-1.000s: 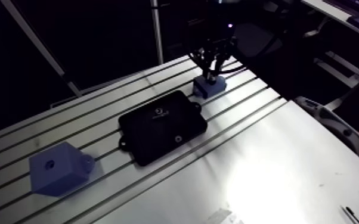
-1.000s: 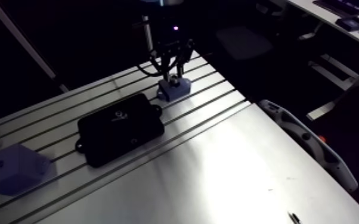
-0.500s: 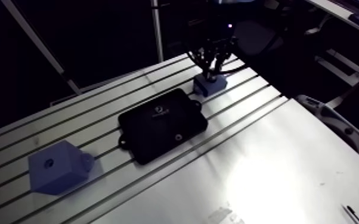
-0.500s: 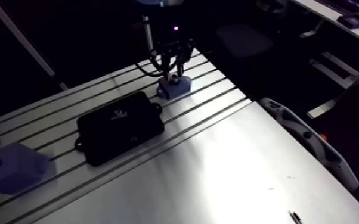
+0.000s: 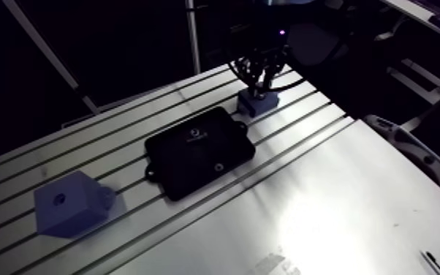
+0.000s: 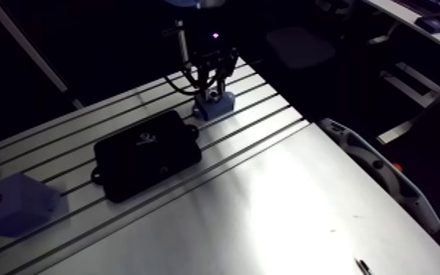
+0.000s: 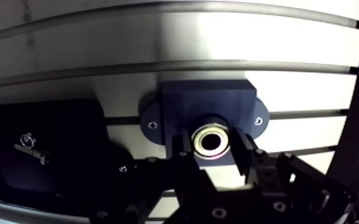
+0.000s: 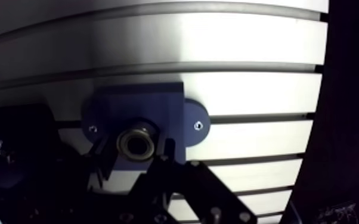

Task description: Pick up the bearing and press it into the housing until flush.

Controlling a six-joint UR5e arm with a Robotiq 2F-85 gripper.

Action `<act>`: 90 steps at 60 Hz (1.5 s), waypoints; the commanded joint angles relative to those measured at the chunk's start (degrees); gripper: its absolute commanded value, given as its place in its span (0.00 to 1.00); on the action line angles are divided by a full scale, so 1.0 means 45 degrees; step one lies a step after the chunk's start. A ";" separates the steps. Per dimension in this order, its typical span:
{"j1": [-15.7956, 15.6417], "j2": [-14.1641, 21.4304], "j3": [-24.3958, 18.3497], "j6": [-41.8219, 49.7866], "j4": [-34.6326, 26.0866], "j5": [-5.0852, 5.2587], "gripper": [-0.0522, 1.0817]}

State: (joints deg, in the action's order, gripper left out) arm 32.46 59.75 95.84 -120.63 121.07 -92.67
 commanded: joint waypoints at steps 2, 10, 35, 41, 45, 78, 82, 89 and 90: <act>0.0016 -0.0007 0.0001 0.0000 0.0001 0.0016 0.56; 0.0016 -0.0007 0.0001 0.0000 0.0020 0.0016 0.56; 0.0016 -0.0007 0.0121 0.0019 0.0039 0.0016 0.56; 0.0016 -0.0044 0.0102 0.0019 0.0040 0.0016 0.56; 0.0016 -0.0046 0.0099 0.0019 0.0040 0.0016 0.56; 0.0016 -0.0066 0.0004 0.0002 0.0040 0.0016 0.57; 0.0016 -0.0085 0.0001 0.0000 0.0040 0.0016 0.57; 0.0016 -0.0086 0.0001 0.0000 0.0040 0.0016 0.57; 0.0016 -0.0086 0.0001 0.0000 0.0040 0.0016 0.57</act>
State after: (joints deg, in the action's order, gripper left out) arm 32.53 59.38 95.90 -120.61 121.25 -92.59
